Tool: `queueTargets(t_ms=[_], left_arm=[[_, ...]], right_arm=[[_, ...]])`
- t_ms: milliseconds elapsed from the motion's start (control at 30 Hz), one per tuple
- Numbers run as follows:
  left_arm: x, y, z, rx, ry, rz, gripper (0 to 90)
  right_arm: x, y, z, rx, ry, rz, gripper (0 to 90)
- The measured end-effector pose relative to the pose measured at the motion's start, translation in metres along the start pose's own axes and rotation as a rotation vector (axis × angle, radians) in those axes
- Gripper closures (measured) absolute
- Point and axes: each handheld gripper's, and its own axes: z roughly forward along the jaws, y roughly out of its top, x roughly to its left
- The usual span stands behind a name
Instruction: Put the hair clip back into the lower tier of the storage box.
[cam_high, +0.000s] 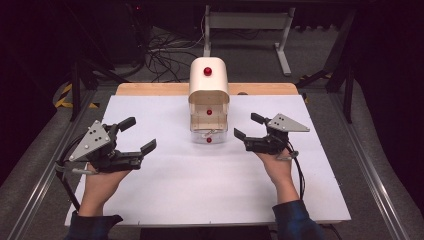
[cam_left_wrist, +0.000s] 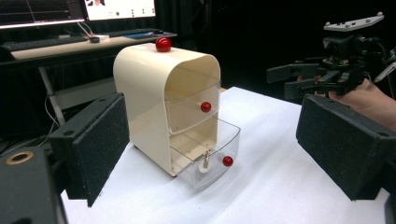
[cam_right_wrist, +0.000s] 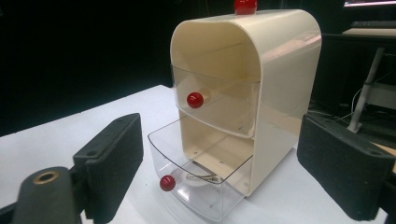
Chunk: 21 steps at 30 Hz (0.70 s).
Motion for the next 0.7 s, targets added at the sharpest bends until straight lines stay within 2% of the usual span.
queueTargets(t_ms=[700], left_arm=[[0.003,-0.003,0.0,0.01,0.015,-0.003,10.0]], right_arm=[[-0.002,0.004,-0.016,-0.029,0.013,0.004,8.5]])
